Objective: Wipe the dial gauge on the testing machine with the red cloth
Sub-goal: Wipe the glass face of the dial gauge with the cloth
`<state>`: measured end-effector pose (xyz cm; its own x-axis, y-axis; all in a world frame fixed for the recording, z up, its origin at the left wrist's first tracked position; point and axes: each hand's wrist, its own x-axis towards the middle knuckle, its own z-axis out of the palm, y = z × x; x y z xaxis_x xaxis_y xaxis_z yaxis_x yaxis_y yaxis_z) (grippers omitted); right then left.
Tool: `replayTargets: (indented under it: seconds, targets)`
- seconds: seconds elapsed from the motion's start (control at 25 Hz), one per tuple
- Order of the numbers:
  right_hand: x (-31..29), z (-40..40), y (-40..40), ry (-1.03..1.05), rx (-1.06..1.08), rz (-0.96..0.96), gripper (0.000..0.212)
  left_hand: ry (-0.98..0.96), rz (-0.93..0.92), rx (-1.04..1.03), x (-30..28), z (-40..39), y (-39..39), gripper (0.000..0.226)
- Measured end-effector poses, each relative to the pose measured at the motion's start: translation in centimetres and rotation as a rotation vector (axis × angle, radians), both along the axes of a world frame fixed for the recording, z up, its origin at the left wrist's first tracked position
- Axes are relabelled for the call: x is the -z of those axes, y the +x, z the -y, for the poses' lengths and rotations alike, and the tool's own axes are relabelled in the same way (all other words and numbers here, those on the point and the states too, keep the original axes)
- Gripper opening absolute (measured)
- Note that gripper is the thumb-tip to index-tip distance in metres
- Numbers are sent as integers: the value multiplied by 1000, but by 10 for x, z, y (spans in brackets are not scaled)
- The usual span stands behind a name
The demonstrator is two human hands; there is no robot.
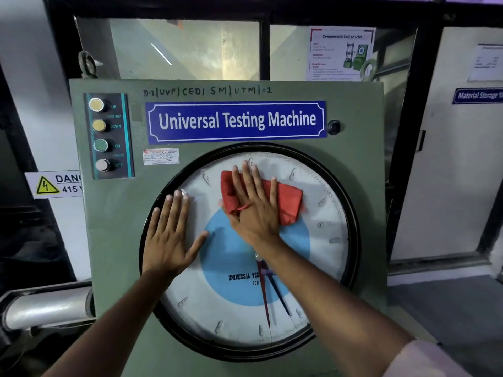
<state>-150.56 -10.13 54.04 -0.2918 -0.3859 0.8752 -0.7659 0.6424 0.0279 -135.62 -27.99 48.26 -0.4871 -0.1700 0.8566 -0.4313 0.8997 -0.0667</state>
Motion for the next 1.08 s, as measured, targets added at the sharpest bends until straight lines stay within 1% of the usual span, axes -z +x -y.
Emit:
replayTargets:
  seconds: [0.04, 0.08, 0.12, 0.2, 0.24, 0.28, 0.4, 0.52, 0.56, 0.64, 0.68, 0.72, 0.76, 0.84, 0.92, 1.0, 1.08]
  targets:
    - [-3, -13, -15, 35, 5, -27, 85, 0, 3, -3, -1, 0, 0, 95]
    - [-6, -25, -28, 12, 60, -3, 86, 2, 8, -3, -1, 0, 0, 95]
    - [-7, -35, -37, -77, 137, 80, 87, 3, 14, -3, -2, 0, 0, 95]
    - [-9, -34, -40, -311, 215, 260, 93, 3, 19, -8, -1, 1, 1, 95]
    - [-10, -23, -32, -360, 217, 278, 97, 2, 23, -7, -1, 2, 0, 95]
    - [-10, -8, -22, -350, 184, 239, 99, 1, 19, -3, 0, 2, 0, 95]
    - [0, 23, -2, -160, 19, 24, 97, -5, -5, -1, 2, 3, -1, 95]
    - [-3, 7, -25, -42, 24, -103, 99, -7, -3, -7, 1, 3, -1, 95]
    - [-5, -1, -33, -44, 69, -92, 98, -8, 2, -8, 1, 3, -2, 96]
    - [-7, -6, -39, -174, 143, 25, 90, -6, 10, -13, 0, 3, -1, 96]
    - [-7, -3, -35, -236, 158, 70, 89, -7, 12, -12, 0, 2, 0, 96]
    - [-6, 4, -26, -242, 139, 69, 90, -8, 9, -12, 0, 2, 0, 96]
    - [-2, 12, -17, -188, 82, 25, 92, -12, 5, -11, 0, 2, 0, 97]
    - [6, 26, 0, -9, -57, -98, 95, -18, 1, -11, 0, 2, 1, 97]
    - [4, 23, -1, 112, -109, -177, 93, -12, -3, -3, 0, 3, 1, 97]
    - [-12, 8, -21, 138, -61, -204, 90, 1, 2, 3, 0, 2, 1, 97]
    - [-19, -15, -45, 23, 97, -90, 82, 5, 17, 6, -1, 0, 2, 97]
